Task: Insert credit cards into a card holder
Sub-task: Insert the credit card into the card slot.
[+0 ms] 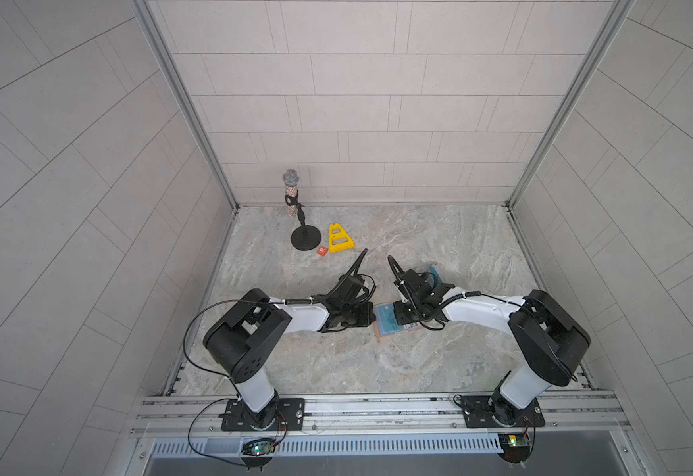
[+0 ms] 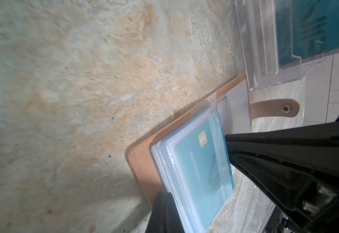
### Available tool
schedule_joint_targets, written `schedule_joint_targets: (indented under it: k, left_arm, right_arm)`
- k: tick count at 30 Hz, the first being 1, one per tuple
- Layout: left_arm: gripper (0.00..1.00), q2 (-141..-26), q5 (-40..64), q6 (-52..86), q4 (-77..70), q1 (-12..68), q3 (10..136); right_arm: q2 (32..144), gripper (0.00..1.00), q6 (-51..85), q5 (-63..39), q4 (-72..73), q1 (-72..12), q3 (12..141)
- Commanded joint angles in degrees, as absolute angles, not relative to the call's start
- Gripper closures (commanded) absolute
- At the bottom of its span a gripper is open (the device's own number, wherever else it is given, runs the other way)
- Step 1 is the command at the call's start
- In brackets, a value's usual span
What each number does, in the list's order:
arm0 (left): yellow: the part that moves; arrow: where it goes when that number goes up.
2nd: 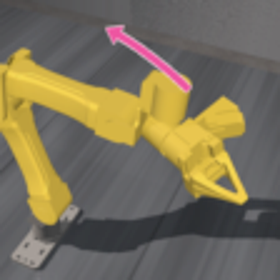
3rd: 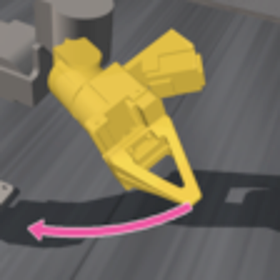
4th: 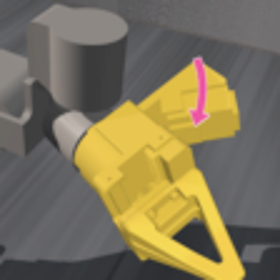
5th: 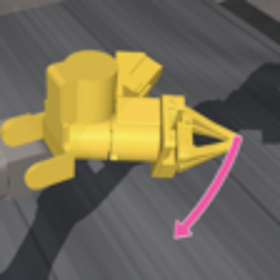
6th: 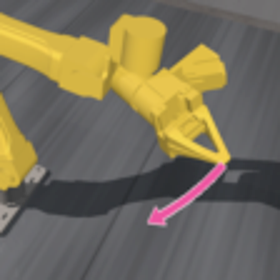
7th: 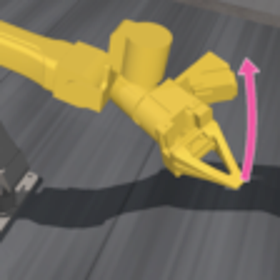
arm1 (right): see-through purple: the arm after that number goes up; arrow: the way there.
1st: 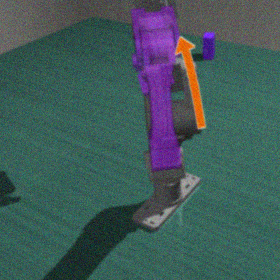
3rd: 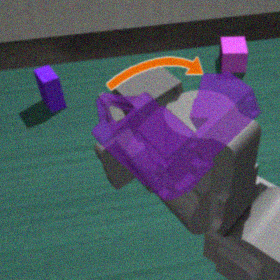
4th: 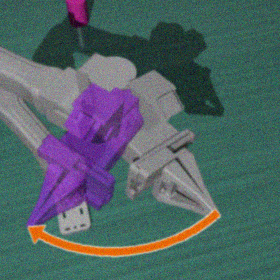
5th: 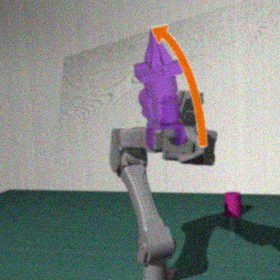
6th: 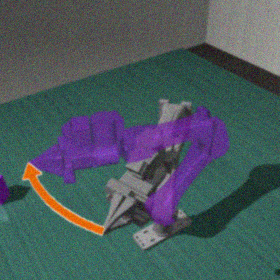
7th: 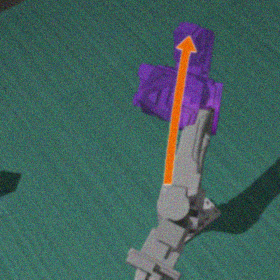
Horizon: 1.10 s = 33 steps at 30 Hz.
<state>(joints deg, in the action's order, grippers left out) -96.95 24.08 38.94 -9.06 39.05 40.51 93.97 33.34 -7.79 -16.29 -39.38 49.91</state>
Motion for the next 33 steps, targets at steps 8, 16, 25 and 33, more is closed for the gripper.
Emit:
schedule_joint_targets:
  k: [8, 16, 25, 33]
  left_arm:
    - [1.0, -98.2, 20.1, 37.9, -1.4, 38.8, 39.5]
    - [1.0, -97.8, 20.0, 37.7, -1.1, 38.8, 39.5]
    - [1.0, -97.5, 19.1, 37.0, 0.2, 38.8, 40.1]
    - [1.0, -97.5, 19.5, 36.9, 0.3, 38.8, 40.4]
  right_arm:
    - [95.4, 0.9, 35.4, -12.3, -13.5, -40.0, 48.1]
    - [91.4, 0.82, 35.1, -8.0, -16.2, -40.0, 48.1]
    - [88.2, 0.78, 34.6, -6.8, -17.7, -39.9, 48.0]
    - [88.7, 0.8, 33.5, -8.4, -18.4, -39.6, 48.9]
